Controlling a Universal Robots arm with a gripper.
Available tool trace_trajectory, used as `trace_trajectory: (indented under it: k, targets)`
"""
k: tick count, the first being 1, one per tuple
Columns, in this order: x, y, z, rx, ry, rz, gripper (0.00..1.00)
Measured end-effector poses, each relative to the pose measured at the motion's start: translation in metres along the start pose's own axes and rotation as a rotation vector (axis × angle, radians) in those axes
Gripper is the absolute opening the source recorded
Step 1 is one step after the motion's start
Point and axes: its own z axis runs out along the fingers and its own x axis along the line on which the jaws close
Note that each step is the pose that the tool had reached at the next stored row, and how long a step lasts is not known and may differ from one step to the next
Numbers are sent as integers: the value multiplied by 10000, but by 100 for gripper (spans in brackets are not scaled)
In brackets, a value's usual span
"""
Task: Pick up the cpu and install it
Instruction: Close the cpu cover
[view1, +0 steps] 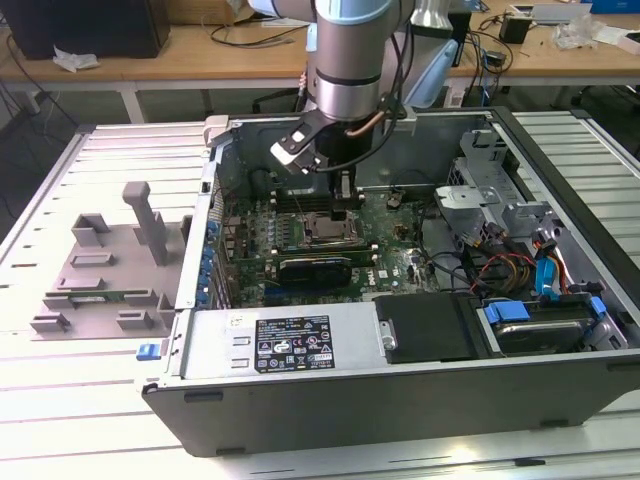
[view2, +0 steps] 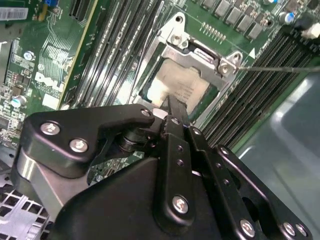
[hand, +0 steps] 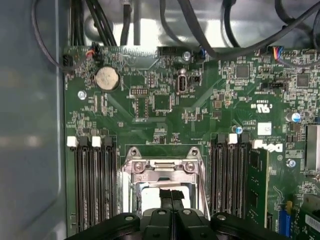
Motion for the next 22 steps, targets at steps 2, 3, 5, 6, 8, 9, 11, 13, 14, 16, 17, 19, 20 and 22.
trace_trajectory:
  k: [2,3,5,6,8,9,11,13,14,16,17,19,20,22]
  targets:
    - [0,-6,9,-1,-3,-68,11]
    - [0,-6,9,-1,-2,-70,11]
    - [1,-6,9,-2,-1,-72,11]
    - [0,-6,10,-2,-1,-72,11]
    - [2,-21,43,-165,-2,-66,11]
    - [3,-55,65,-165,-3,-67,11]
    - [4,-99,85,-168,2,-67,11]
    - [4,-119,95,-167,5,-67,11]
    - [4,-126,97,-168,6,-67,11]
    - [5,-139,102,-168,19,-66,11]
    - [6,-143,105,-169,33,-67,11]
    - [9,-144,111,-170,80,-68,11]
    - [12,-144,119,-171,112,-69,11]
    - [13,-146,138,-171,118,-68,11]
